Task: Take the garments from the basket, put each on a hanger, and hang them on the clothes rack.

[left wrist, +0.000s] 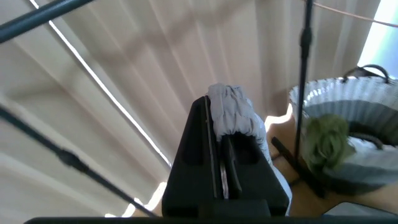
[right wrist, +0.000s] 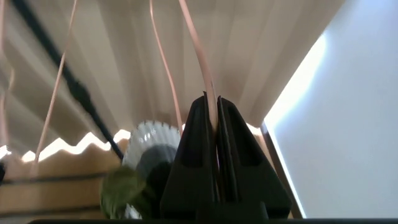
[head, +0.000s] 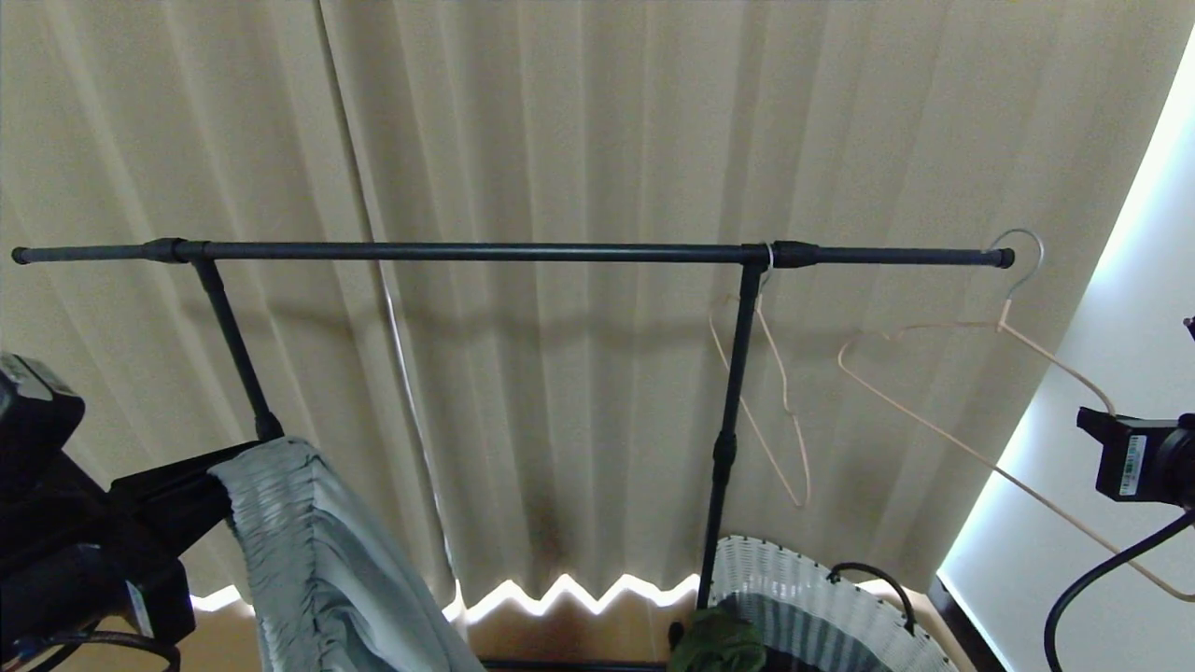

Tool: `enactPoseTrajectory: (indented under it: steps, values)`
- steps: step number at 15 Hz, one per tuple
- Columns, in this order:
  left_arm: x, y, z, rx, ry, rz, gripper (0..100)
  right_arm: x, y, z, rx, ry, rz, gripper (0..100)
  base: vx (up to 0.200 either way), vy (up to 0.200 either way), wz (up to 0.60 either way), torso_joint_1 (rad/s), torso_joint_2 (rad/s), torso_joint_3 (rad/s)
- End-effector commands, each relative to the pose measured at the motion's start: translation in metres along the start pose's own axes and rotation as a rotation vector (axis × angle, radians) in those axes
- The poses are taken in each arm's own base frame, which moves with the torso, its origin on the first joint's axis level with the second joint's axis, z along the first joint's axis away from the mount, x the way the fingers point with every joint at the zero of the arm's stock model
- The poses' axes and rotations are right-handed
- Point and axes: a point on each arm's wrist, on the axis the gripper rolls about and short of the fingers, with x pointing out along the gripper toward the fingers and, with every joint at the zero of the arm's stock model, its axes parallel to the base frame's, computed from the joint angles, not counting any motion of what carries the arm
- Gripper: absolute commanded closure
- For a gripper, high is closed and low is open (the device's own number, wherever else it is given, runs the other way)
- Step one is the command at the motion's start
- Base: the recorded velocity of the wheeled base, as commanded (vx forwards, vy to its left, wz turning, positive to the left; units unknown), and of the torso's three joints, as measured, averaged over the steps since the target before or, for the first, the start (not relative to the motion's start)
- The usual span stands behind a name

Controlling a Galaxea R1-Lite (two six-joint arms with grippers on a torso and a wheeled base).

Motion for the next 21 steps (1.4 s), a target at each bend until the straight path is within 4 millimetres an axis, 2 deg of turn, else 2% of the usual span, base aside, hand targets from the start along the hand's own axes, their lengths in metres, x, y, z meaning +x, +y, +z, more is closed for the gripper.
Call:
enactPoseTrajectory:
  steps: [1, 8, 15, 19, 21]
  values:
    - [0.001, 0.0, 0.0, 0.0, 0.001, 0.0, 100, -0.007, -0.001, -0.001, 0.003, -0.018, 0.003, 100, -0.2, 0.0, 0.0, 0.007, 0.0, 0.002]
    - [0.0, -0.001, -0.003, 0.002, 0.01, -0.003, 100, -0.02, 0.0, 0.003, 0.006, -0.067, 0.042, 100, -0.2, 0.0, 0.0, 0.002, 0.0, 0.002]
    - [0.0, 0.0, -0.001, -0.003, 0.004, -0.003, 100, -0.035, 0.0, 0.007, 0.013, -0.126, 0.138, 100, 0.0, 0.0, 0.0, 0.0, 0.0, 0.0]
    - [0.002, 0.0, -0.001, -0.005, 0.009, -0.002, 100, -0.052, -0.002, 0.011, 0.016, -0.188, 0.221, 100, 0.0, 0.2, 0.0, 0.0, 0.0, 0.004]
    - [0.001, 0.0, -0.001, -0.003, 0.007, -0.002, 100, -0.053, -0.001, 0.011, 0.012, -0.189, 0.257, 100, 0.0, 0.2, 0.0, 0.015, 0.01, 0.0]
